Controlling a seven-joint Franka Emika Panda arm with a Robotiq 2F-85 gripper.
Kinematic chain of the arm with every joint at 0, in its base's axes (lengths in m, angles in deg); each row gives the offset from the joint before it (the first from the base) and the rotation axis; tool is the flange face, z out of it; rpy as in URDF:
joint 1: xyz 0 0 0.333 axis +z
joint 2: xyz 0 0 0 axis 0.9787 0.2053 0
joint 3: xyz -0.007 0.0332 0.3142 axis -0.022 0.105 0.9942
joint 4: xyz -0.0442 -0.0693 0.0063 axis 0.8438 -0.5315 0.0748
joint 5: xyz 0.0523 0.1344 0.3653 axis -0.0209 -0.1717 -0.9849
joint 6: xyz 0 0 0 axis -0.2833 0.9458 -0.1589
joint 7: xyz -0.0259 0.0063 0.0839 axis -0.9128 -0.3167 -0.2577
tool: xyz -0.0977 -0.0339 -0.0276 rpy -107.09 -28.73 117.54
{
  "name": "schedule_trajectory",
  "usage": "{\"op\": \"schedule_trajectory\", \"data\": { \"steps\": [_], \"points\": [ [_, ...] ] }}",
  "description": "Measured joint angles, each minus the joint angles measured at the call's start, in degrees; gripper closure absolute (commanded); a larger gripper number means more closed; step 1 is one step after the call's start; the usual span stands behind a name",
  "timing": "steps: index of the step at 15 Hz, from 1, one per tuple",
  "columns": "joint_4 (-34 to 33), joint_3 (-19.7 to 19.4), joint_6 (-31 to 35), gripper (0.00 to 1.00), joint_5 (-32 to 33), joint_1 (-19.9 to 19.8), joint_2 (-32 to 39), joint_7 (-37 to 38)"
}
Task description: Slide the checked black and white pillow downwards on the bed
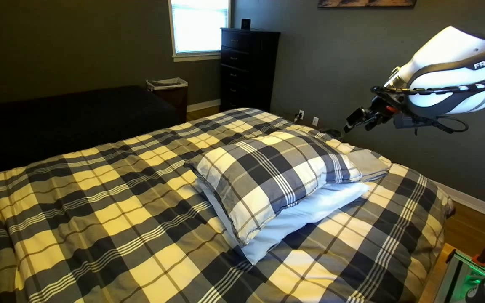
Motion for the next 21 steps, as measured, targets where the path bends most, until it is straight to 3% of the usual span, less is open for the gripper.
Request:
{"op": "schedule_trajectory", "data": {
  "steps": [3, 6, 13, 15, 21],
  "points": [
    [0.5, -4.3, 4.4, 0.00, -6.0, 8.1, 4.6, -9.4],
    [0.3, -6.7, 6.6, 0.00, -11.0, 14.2, 8.3, -13.4],
    [-0.2, -7.0, 6.8, 0.00, -11.6, 15.4, 8.8, -15.4],
    [0.4, -6.9, 9.9, 0.00, -11.9, 16.3, 7.9, -16.6],
    [0.6, -12.5, 22.3, 0.00, -18.8, 25.5, 12.5, -16.8]
  ]
}}
